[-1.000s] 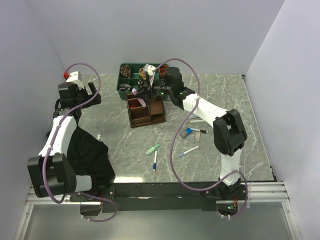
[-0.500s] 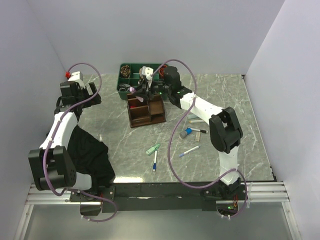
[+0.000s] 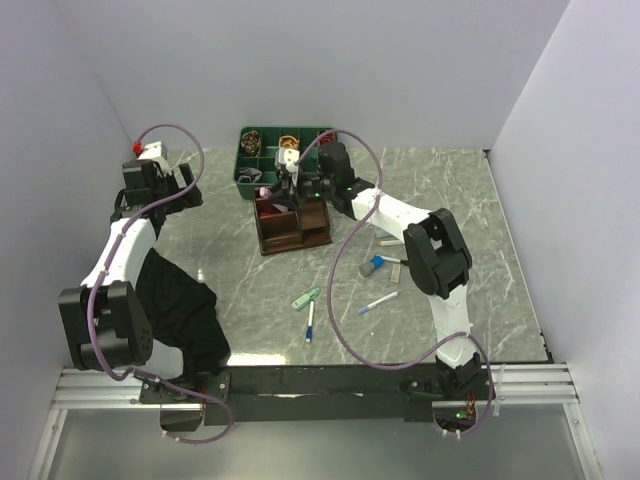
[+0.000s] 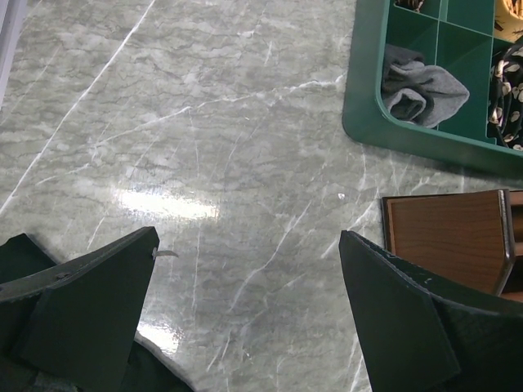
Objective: Sort the stationery into containers
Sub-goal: Place the pen in the storage box, then pick up the pen from the center of the board.
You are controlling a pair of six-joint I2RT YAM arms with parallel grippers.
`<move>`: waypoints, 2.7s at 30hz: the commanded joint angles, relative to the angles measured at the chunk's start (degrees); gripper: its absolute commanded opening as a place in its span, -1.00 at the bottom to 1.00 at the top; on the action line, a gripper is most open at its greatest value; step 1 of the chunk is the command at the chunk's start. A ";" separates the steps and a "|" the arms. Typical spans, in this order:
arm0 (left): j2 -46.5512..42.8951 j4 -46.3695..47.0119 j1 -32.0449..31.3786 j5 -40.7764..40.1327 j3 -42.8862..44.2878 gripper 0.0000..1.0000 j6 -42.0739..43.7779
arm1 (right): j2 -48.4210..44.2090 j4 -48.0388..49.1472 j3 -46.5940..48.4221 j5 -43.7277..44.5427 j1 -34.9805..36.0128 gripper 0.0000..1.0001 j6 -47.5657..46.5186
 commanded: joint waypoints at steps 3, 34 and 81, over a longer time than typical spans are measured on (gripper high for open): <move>0.73 1.49 0.03 0.02 3.11 0.99 0.59 | -0.95 -1.72 1.83 0.52 -0.21 -0.22 -4.25; -10.34 4.58 -0.58 10.47 -0.86 0.99 -1.09 | -11.52 -70.62 3.02 28.92 -19.45 -0.03 -37.79; 66.74 -5.35 -52.79 15.40 73.24 0.60 30.21 | -36.63 -47.60 -21.72 27.86 -48.55 0.08 25.45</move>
